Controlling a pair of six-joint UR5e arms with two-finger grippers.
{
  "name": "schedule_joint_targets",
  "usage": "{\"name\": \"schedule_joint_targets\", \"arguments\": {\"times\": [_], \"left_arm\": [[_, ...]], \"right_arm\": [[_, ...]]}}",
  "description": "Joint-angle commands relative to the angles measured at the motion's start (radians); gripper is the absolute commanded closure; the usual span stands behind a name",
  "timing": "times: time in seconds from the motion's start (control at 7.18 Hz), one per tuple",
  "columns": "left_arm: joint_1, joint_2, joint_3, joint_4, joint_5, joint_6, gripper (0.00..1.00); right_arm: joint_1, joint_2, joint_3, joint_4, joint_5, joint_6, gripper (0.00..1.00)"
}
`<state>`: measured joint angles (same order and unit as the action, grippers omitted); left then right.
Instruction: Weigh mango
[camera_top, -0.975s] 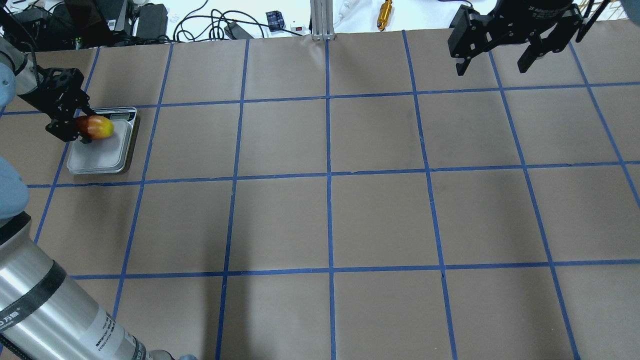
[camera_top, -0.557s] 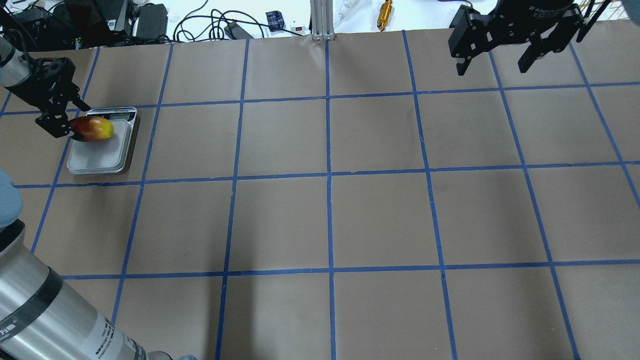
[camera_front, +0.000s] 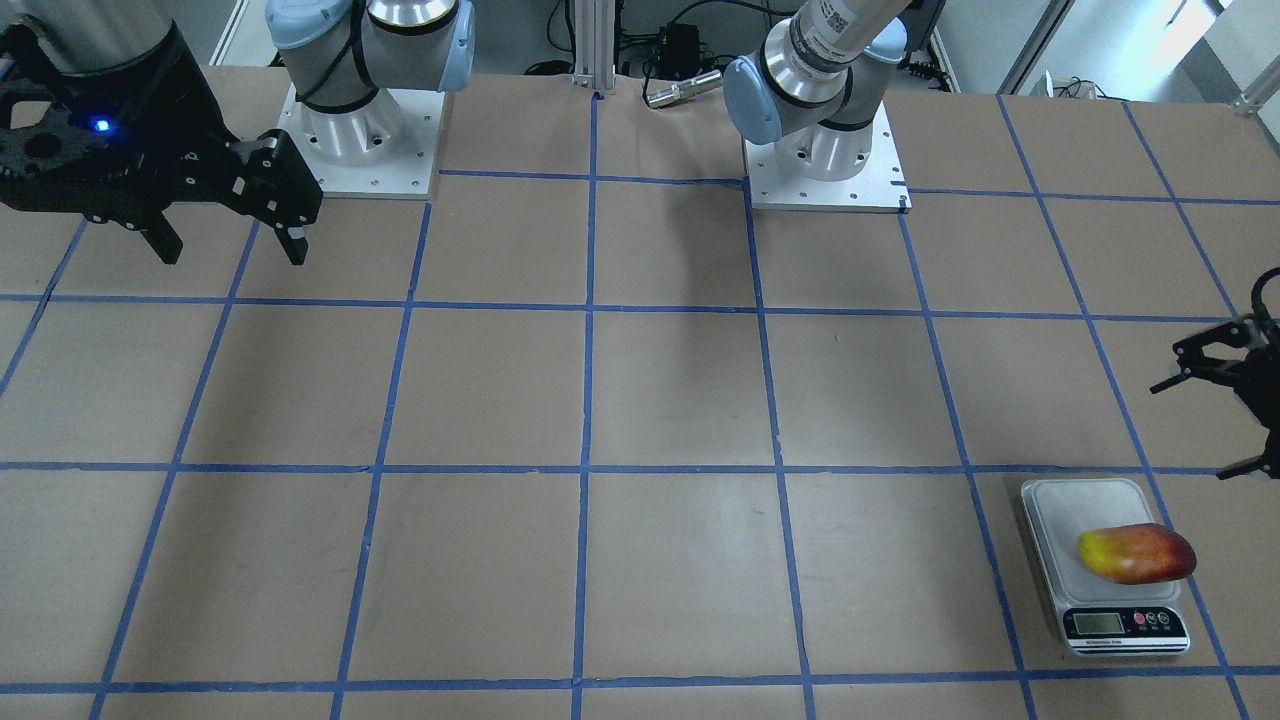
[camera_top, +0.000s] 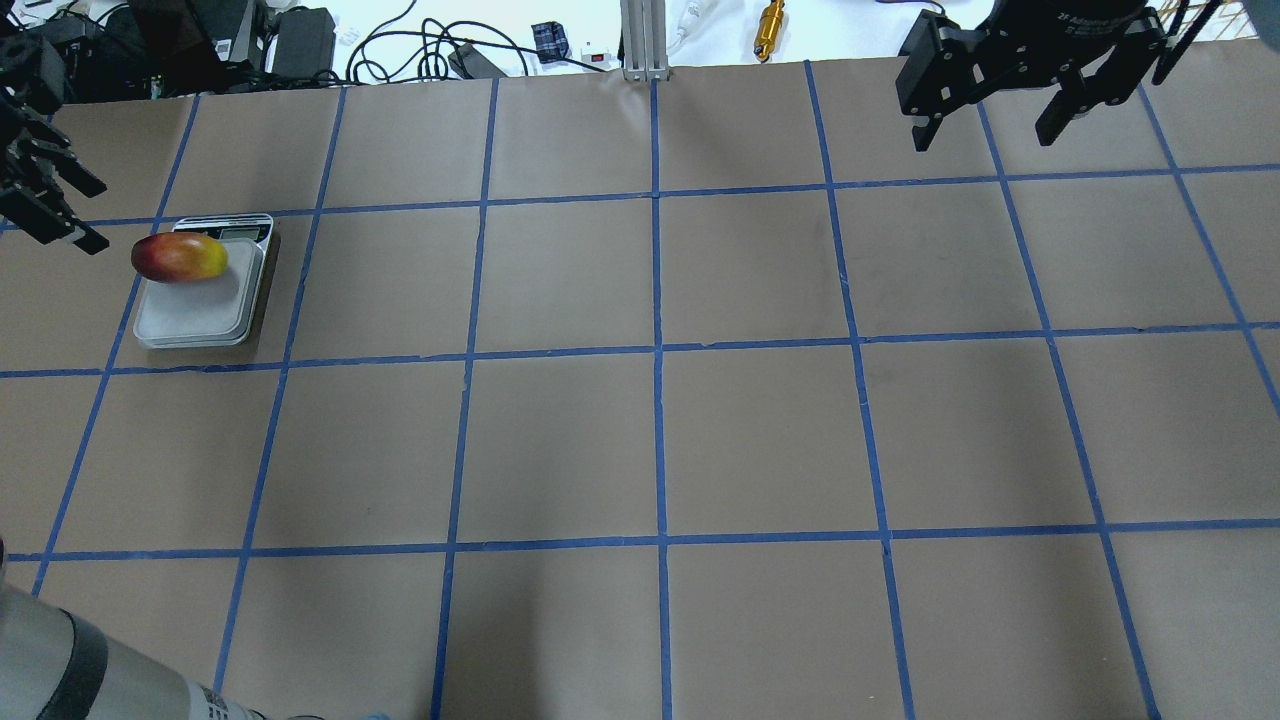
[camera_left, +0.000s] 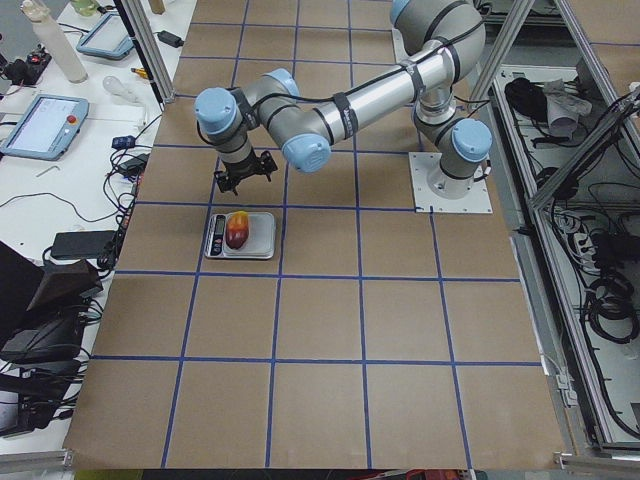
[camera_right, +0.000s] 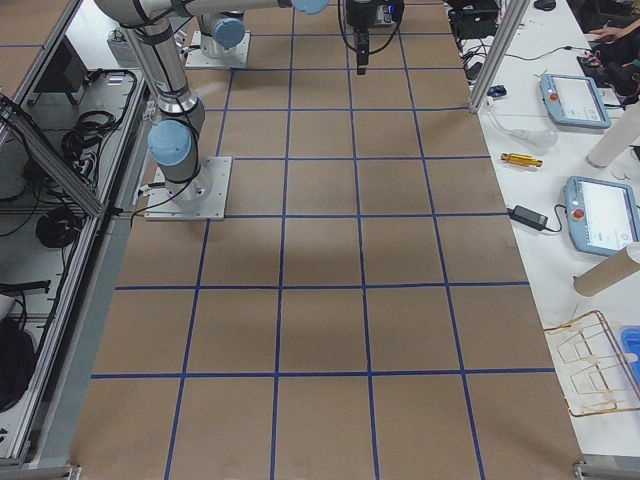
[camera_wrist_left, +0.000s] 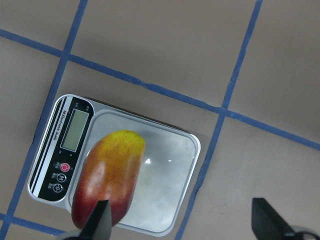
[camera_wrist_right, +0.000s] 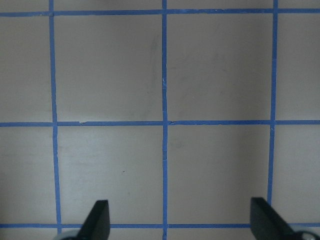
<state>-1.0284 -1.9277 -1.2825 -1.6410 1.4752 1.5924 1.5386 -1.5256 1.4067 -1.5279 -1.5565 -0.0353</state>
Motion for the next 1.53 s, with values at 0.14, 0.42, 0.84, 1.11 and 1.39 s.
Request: {"name": "schedule_joint_targets", "arguments": {"times": [0.14,0.42,0.84,1.11,1.39], "left_arm": [[-0.085,0.218,-0.029,-0.129,-0.001,-0.241,0.0],[-0.129,0.277,-0.058,-0.187,-0.004,-0.496,0.0],[-0.353,0.297,-0.07,-0.177,0.001,-1.093,0.0],[-0.441,0.282,-0.072,-0.122,0.002,-1.453,0.0],[-0.488,0.282,-0.077,-0.108,0.019,-1.633,0.0]], "right_arm": [[0.0,0.001,0.0,0.0,0.001,0.0,0.0],[0.0,0.001,0.0,0.0,0.0,0.0,0.0],[0.0,0.001,0.0,0.0,0.001,0.0,0.0],[0.0,-0.001,0.0,0.0,0.001,0.0,0.0],[0.0,0.001,0.0,0.0,0.001,0.0,0.0]]}}
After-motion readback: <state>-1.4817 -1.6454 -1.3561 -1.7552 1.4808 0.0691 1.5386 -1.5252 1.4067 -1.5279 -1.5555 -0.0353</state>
